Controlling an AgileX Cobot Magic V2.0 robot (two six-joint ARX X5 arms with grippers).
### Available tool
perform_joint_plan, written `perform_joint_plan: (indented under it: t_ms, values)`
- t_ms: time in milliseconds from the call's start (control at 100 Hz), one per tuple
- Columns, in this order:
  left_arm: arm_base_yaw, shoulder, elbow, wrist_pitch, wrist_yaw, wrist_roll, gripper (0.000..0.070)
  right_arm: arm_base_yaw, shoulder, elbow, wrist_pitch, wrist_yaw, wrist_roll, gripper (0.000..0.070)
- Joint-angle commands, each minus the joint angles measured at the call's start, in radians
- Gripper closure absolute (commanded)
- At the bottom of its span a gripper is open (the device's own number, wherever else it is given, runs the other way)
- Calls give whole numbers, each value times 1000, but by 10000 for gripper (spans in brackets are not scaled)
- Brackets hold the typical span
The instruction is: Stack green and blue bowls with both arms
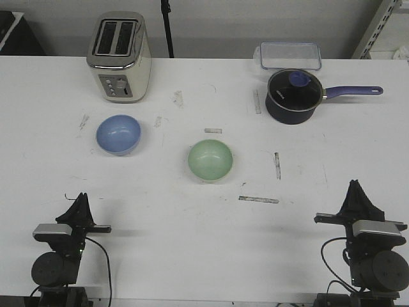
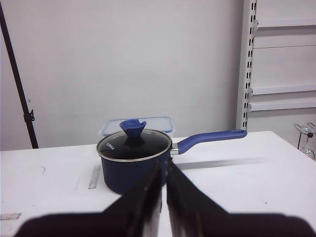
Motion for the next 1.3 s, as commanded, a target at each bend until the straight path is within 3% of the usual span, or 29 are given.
perform_joint_plan:
  t_ms: [0, 160, 400, 510, 700, 800, 1190, 1290]
  values:
    - [2, -2, -23, 22, -27, -21, 699, 1, -2, 2, 10, 0, 13, 694]
    - [2, -2, -15, 32, -82, -175, 699, 1, -2, 2, 10, 0, 13, 694]
    - [2, 15, 135, 47, -87, -181, 699, 1, -2, 2, 10, 0, 13, 694]
    - [2, 66, 227, 45, -86, -137, 699, 1, -2, 2, 10, 0, 13, 693]
    - [2, 220, 393, 23, -85, 57, 699, 1, -2, 2, 10, 0, 13, 693]
    - [2, 329, 485, -28, -85, 112, 699, 1, -2, 2, 10, 0, 13, 693]
    - [2, 813, 815, -409, -85, 102, 699, 1, -2, 2, 10, 0, 13, 693]
    - [2, 927, 896, -506, -56, 43, 699, 1, -2, 2, 10, 0, 13, 694]
